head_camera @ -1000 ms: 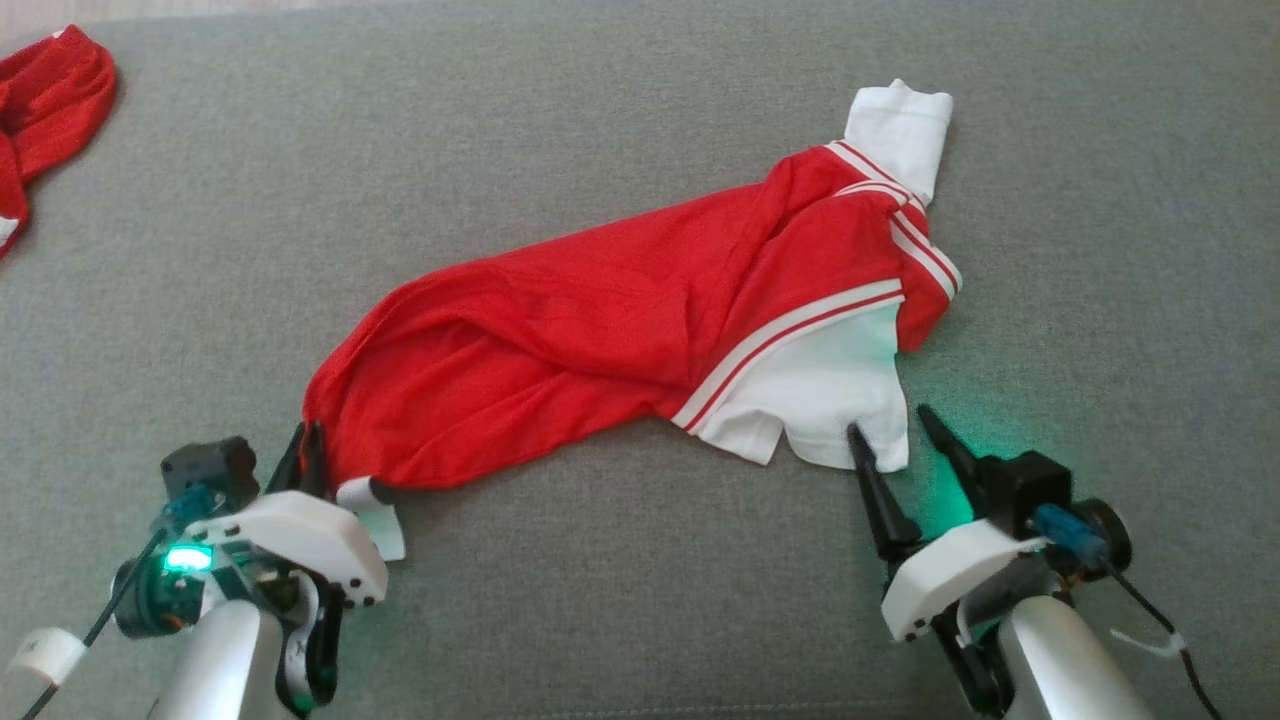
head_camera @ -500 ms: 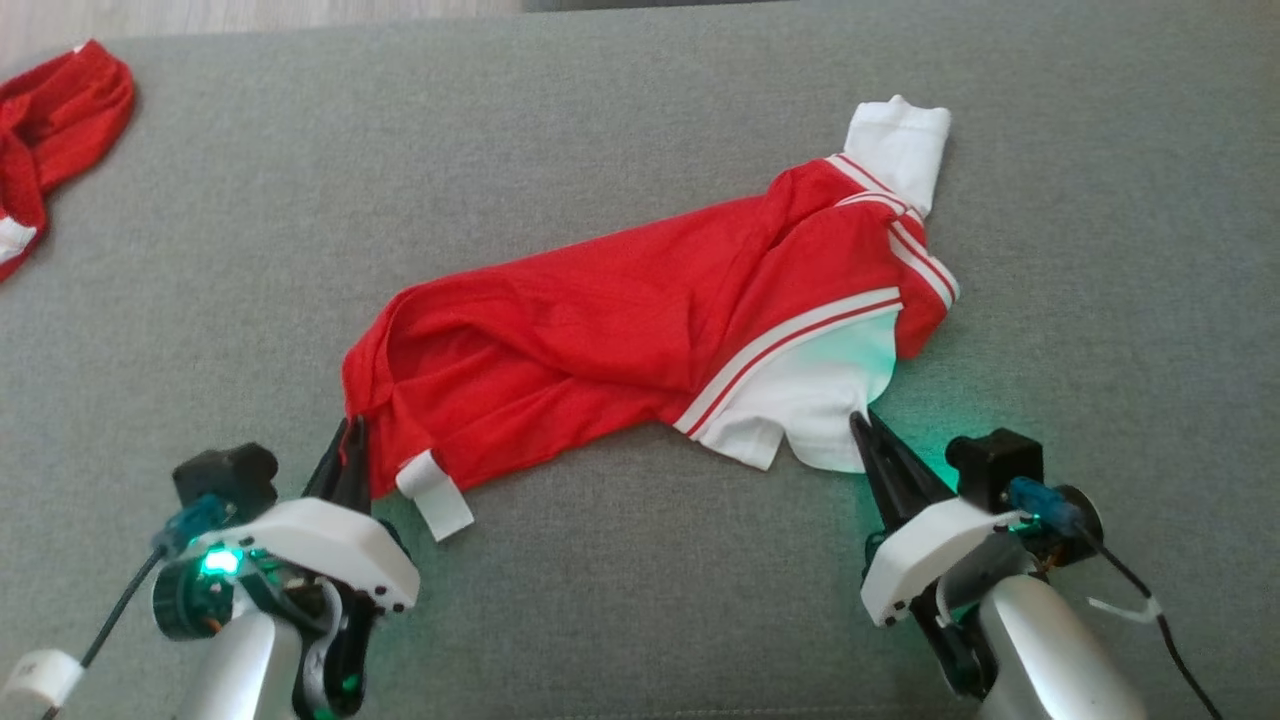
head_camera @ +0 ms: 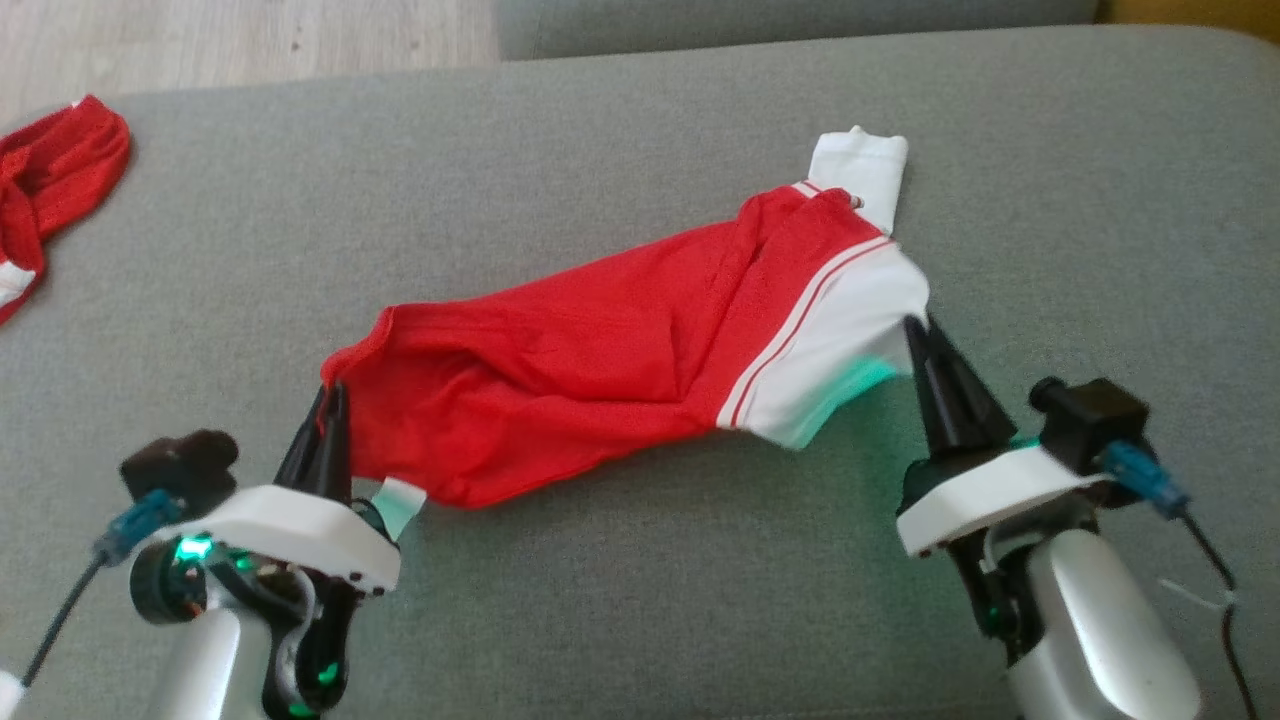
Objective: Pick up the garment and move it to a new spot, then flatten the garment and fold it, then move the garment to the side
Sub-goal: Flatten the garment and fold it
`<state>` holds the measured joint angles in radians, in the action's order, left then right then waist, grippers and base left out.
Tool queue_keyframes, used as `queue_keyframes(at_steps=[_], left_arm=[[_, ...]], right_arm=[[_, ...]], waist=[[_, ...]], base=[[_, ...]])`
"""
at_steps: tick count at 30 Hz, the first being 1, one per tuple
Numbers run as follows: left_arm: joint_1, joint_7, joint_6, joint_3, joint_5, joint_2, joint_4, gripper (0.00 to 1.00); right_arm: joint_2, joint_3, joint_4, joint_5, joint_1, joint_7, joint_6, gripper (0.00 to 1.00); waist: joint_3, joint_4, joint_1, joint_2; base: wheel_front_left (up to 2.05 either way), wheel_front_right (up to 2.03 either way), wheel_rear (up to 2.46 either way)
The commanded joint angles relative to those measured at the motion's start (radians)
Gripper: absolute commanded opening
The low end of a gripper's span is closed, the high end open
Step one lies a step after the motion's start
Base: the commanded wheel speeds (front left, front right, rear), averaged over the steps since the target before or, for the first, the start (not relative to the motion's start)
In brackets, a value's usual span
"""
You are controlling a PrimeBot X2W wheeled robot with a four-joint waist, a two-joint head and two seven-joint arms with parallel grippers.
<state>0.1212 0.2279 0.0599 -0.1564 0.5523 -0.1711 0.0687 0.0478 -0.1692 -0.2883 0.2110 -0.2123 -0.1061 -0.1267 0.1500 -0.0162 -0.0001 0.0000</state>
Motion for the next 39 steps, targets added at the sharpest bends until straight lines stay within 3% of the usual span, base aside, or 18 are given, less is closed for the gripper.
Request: queue_keyframes(at_steps=[1, 7, 12, 20, 28, 33, 39], left_arm=[[0.028, -0.001, -0.007, 0.05, 0.018, -0.006, -0.057, 0.0], [0.065, 0.027, -0.021, 0.076, 0.105, 0.017, -0.179, 0.0], [0.122, 0.085, -0.006, 0.099, 0.169, 0.023, -0.321, 0.0], [0.21, 0.202, 0.056, 0.12, 0.261, 0.034, -0.525, 0.0], [0.332, 0.345, 0.156, 0.17, 0.347, 0.009, -0.663, 0.0], [0.406, 0.409, 0.194, 0.186, 0.356, -0.027, -0.659, 0.0], [0.499, 0.428, 0.191, 0.163, 0.299, -0.079, -0.529, 0.0]], right_arm=[[0.002, -0.011, 0.061, 0.007, -0.004, -0.011, -0.004, 0.0], [0.002, 0.018, 0.211, 0.016, -0.005, -0.008, -0.004, 0.0], [0.002, 0.054, 0.361, 0.004, -0.028, 0.014, -0.004, 0.0], [0.002, 0.109, 0.585, -0.038, -0.077, 0.076, -0.004, 0.0], [0.02, 0.165, 0.797, -0.072, -0.139, 0.154, -0.004, 0.0], [0.055, 0.196, 0.83, -0.078, -0.19, 0.214, -0.004, 0.0], [0.086, 0.145, 0.679, -0.026, -0.293, 0.264, -0.004, 0.0]], waist=[[-0.011, -0.004, 0.0001, 0.0], [-0.06, -0.014, 0.0001, 0.0], [-0.114, -0.029, 0.0001, 0.0], [-0.166, -0.061, 0.0001, 0.0], [-0.182, -0.101, 0.0001, 0.0], [-0.159, -0.111, 0.0001, 0.0], [-0.055, -0.113, 0.0001, 0.0]], base=[[0.0, 0.0, 0.0], [0.0, 0.0, 0.0], [0.0, 0.0, 0.0], [0.0, 0.0, 0.0], [0.0, 0.0, 0.0], [0.0, 0.0, 0.0], [0.0, 0.0, 0.0]])
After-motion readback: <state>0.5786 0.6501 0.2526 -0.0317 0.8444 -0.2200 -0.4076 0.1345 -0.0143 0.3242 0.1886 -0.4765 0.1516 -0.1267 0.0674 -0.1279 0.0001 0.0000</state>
